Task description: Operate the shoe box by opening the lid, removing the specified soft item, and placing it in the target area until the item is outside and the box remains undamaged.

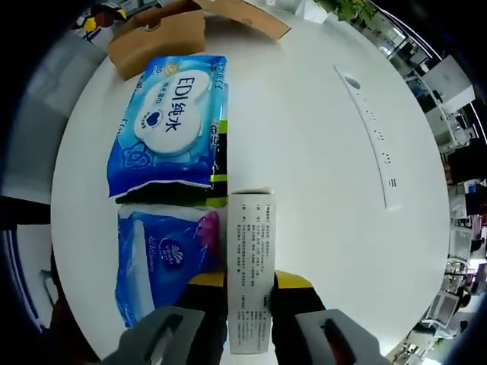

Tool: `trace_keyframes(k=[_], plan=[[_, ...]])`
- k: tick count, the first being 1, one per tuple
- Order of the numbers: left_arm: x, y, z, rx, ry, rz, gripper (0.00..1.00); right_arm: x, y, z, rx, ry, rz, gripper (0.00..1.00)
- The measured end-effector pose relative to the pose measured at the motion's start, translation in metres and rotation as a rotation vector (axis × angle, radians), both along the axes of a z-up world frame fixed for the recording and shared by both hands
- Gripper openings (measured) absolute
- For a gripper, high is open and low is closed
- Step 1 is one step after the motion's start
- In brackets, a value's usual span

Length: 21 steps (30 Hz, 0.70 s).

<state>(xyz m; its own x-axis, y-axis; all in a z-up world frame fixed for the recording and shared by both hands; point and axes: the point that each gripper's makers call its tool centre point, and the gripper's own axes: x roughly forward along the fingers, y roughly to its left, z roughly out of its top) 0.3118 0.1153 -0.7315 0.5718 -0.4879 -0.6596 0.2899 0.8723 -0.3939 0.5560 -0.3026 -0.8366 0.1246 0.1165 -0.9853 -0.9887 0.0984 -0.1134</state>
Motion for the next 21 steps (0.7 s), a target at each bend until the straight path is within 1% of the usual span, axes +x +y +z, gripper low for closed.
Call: trace_keyframes(k=[7,13,21], plan=[[-0.003,0.001,-0.002,-0.004,0.001,0.004,0.53,-0.003,-0.007,0.0,-0.046,0.012,0.061,0.17],[-0.003,0.007,-0.004,-0.006,0.002,0.013,0.53,-0.004,-0.007,-0.001,-0.061,0.016,0.061,0.17],[-0.005,0.012,-0.006,-0.008,0.004,0.024,0.53,-0.004,-0.009,-0.002,-0.063,0.029,0.015,0.17]])
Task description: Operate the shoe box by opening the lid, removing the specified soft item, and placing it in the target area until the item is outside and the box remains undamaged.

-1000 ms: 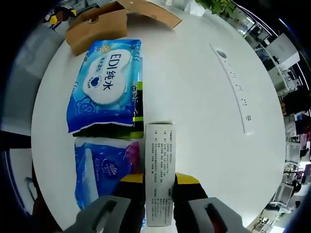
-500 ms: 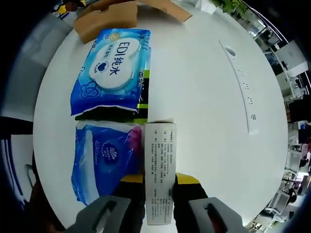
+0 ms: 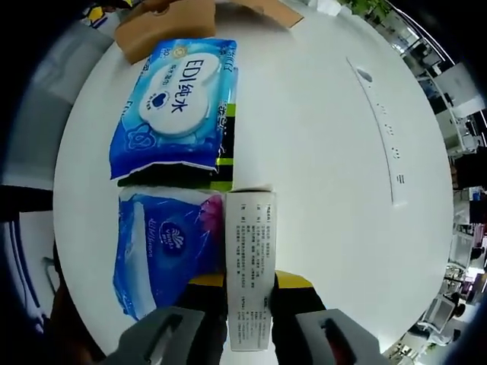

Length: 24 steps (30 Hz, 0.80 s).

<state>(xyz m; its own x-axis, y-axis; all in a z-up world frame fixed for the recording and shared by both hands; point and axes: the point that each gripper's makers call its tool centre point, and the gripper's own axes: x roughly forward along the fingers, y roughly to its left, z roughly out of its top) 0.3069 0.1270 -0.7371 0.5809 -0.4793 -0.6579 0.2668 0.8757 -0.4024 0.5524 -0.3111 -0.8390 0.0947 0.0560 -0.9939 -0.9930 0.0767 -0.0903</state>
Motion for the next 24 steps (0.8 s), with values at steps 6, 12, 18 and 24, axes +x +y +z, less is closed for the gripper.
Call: trace_keyframes(k=[6,12,18,24], plan=[[-0.001,-0.003,0.002,0.001,-0.004,-0.002,0.53,0.003,-0.001,0.0,0.002,-0.005,-0.011,0.18],[-0.002,-0.005,0.005,0.004,-0.007,-0.011,0.53,0.003,-0.002,0.0,0.01,-0.022,-0.04,0.18],[0.0,-0.005,0.008,0.002,-0.014,-0.018,0.53,0.005,-0.006,0.014,0.032,-0.051,-0.086,0.21],[0.004,-0.007,0.013,-0.008,-0.027,-0.03,0.53,0.0,-0.006,0.027,0.041,-0.07,-0.11,0.22]])
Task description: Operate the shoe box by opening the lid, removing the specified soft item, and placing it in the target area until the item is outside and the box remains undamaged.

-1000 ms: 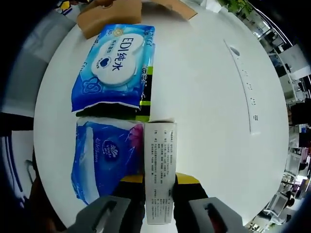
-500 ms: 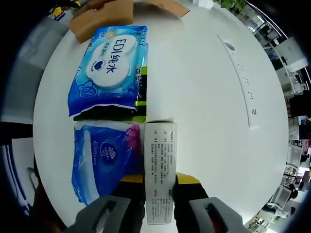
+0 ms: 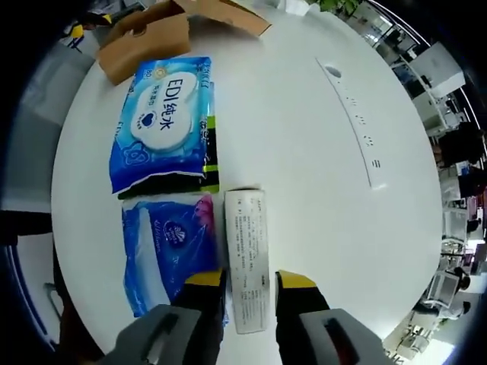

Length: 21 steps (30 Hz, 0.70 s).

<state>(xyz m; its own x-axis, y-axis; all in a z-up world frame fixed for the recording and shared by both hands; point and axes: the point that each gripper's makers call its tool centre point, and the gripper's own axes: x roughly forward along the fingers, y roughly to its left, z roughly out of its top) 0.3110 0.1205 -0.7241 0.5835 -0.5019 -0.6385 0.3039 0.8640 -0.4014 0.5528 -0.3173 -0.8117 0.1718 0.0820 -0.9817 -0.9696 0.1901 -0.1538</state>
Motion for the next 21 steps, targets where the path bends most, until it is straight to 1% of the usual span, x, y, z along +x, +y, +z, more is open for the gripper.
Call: trace_keyframes(k=[3,6,8,10,12,16,19,21], plan=[[0.002,0.0,0.001,-0.007,-0.006,-0.008,0.53,-0.001,-0.002,0.008,-0.002,-0.014,-0.012,0.23],[0.006,0.001,0.003,-0.025,-0.012,-0.012,0.53,-0.008,0.0,0.019,0.006,-0.025,-0.024,0.23],[0.008,-0.002,0.005,-0.031,-0.017,-0.016,0.53,-0.01,0.001,0.025,0.008,-0.043,-0.047,0.23],[0.009,-0.002,0.007,-0.032,-0.022,-0.02,0.53,-0.01,0.002,0.029,0.024,-0.049,-0.066,0.23],[0.009,-0.002,0.009,-0.038,-0.026,-0.023,0.53,-0.013,0.005,0.033,0.048,-0.044,-0.108,0.24],[0.011,-0.002,0.013,-0.047,-0.038,-0.037,0.53,-0.015,0.009,0.041,0.087,-0.063,-0.179,0.25],[0.011,-0.004,0.016,-0.055,-0.045,-0.044,0.53,-0.017,0.013,0.047,0.128,-0.07,-0.245,0.26],[0.011,-0.005,0.018,-0.058,-0.049,-0.047,0.53,-0.017,0.016,0.05,0.166,-0.084,-0.296,0.26]])
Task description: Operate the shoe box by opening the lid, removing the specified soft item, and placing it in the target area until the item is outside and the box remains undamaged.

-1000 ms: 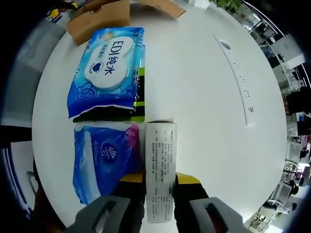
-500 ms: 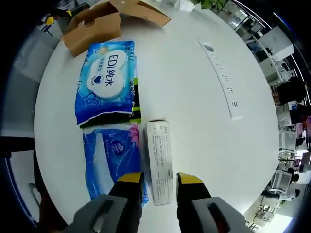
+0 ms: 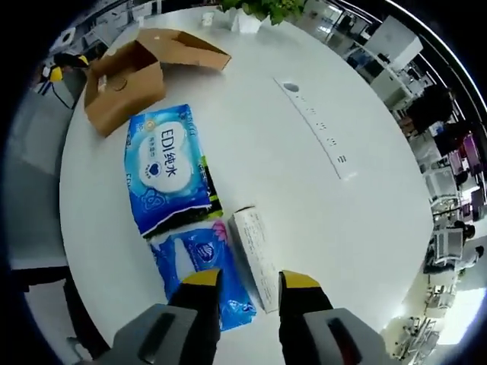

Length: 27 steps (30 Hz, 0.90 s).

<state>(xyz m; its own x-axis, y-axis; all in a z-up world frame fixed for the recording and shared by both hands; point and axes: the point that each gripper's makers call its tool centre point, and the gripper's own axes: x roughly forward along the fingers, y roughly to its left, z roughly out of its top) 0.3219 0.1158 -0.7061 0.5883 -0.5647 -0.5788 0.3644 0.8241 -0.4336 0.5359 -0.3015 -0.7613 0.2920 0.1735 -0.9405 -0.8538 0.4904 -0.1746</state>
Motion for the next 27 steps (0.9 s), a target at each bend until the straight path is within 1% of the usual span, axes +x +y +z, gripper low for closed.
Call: trace_keyframes(k=[1,5,6,7,10,14,15,16,21,23,26,27], plan=[[0.0,-0.001,0.001,-0.005,-0.002,0.0,0.53,0.0,0.002,0.003,0.025,-0.008,-0.038,0.26],[0.0,-0.002,0.004,-0.014,-0.01,0.0,0.53,0.001,0.008,0.012,0.099,-0.03,-0.131,0.27],[-0.001,-0.003,0.004,-0.016,-0.012,-0.004,0.53,0.001,0.012,0.018,0.136,-0.043,-0.172,0.27],[-0.001,-0.003,0.004,-0.017,-0.012,-0.007,0.53,0.0,0.014,0.019,0.145,-0.047,-0.181,0.27],[-0.003,-0.004,0.004,-0.019,-0.016,-0.016,0.53,-0.004,0.024,0.029,0.212,-0.062,-0.246,0.29],[-0.003,-0.003,0.008,-0.025,-0.024,-0.017,0.53,-0.007,0.033,0.035,0.274,-0.072,-0.296,0.29],[-0.003,-0.002,0.009,-0.027,-0.027,-0.016,0.53,-0.011,0.037,0.041,0.299,-0.081,-0.321,0.3],[-0.003,-0.002,0.009,-0.028,-0.029,-0.015,0.53,-0.013,0.04,0.044,0.311,-0.08,-0.329,0.3],[-0.004,-0.001,0.01,-0.029,-0.035,-0.018,0.53,-0.018,0.066,0.058,0.435,-0.097,-0.412,0.31],[-0.004,-0.001,0.009,-0.025,-0.035,-0.02,0.53,-0.015,0.072,0.059,0.472,-0.1,-0.428,0.31],[-0.005,-0.001,0.009,-0.03,-0.035,-0.018,0.53,-0.027,0.085,0.064,0.505,-0.102,-0.446,0.32],[-0.005,-0.002,0.009,-0.03,-0.035,-0.019,0.53,-0.037,0.093,0.067,0.509,-0.107,-0.442,0.32]])
